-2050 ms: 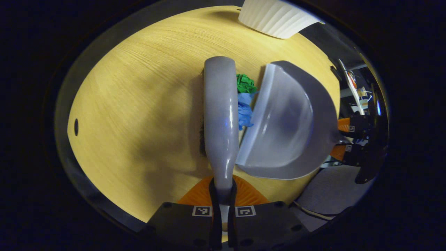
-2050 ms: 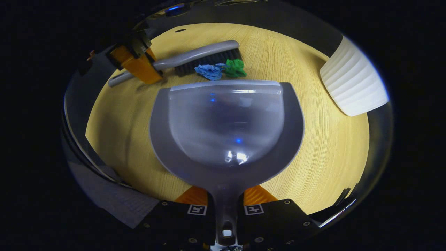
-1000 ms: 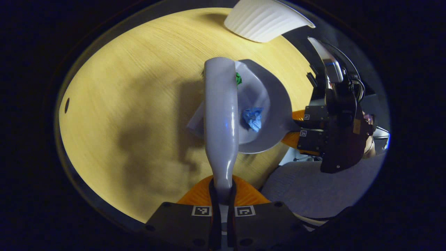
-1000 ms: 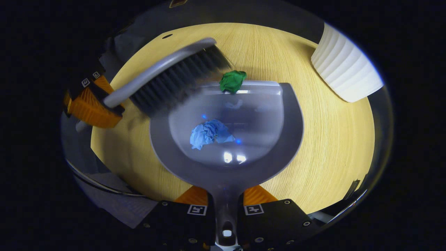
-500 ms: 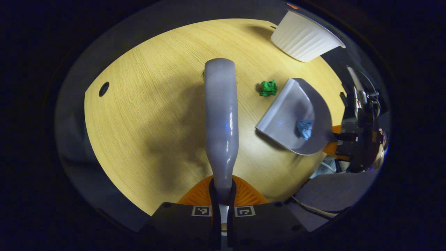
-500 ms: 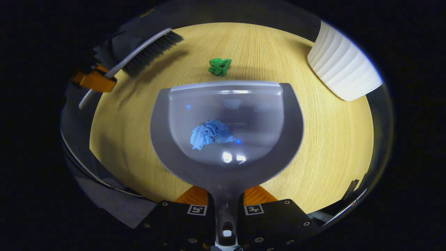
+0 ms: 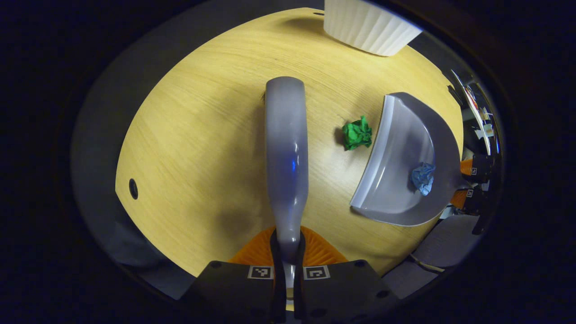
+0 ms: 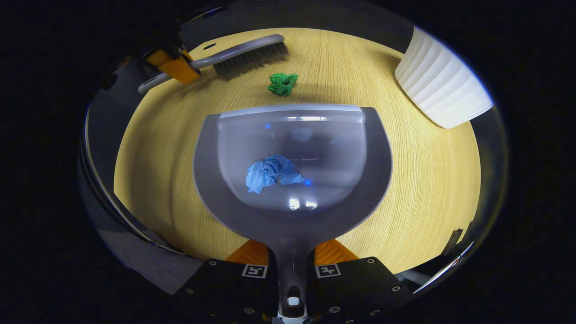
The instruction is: Pick up the small broom and dustpan from the desktop, sweep the trash into the dustpan with the broom, and then empty the trash into the garbage bin.
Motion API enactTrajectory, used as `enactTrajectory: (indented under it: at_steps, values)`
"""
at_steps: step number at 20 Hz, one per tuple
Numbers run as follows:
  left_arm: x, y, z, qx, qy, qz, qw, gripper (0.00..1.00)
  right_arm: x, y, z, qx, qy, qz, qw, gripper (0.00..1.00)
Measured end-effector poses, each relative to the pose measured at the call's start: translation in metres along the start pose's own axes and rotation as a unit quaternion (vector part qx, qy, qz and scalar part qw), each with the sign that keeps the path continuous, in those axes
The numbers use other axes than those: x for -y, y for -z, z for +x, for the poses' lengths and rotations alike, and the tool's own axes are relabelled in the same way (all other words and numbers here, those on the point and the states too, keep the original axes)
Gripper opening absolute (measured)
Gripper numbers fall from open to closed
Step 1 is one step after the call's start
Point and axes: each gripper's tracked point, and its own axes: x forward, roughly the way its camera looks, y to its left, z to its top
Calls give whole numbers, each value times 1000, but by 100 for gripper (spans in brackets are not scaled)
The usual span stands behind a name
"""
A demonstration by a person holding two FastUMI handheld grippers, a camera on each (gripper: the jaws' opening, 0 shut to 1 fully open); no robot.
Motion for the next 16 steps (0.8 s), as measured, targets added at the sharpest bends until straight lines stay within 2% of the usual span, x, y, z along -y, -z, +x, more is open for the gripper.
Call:
enactTrajectory:
  at_steps: [2, 5, 7, 11, 13, 16]
  values:
    - [15, 1, 5, -10, 16, 8, 1000, 10, 0, 1, 0, 1, 0, 2, 1000, 24]
    - [58, 10, 6, -18, 81, -1, 997, 10, -1, 1, 0, 3, -1, 4, 1000, 24]
    - [81, 16, 0, -21, 109, 5, 994, 10, -1, 1, 0, 5, -1, 2, 1000, 24]
    - [104, 23, -10, -23, 139, 17, 990, 10, 1, 3, 0, 10, 3, -9, 1000, 24]
    - [104, 27, -10, -23, 133, 28, 991, 10, 0, 4, 3, 13, 3, -11, 1000, 24]
    - [90, 24, -17, 6, 103, -2, 995, 10, 1, 3, 3, 16, -2, -7, 1000, 24]
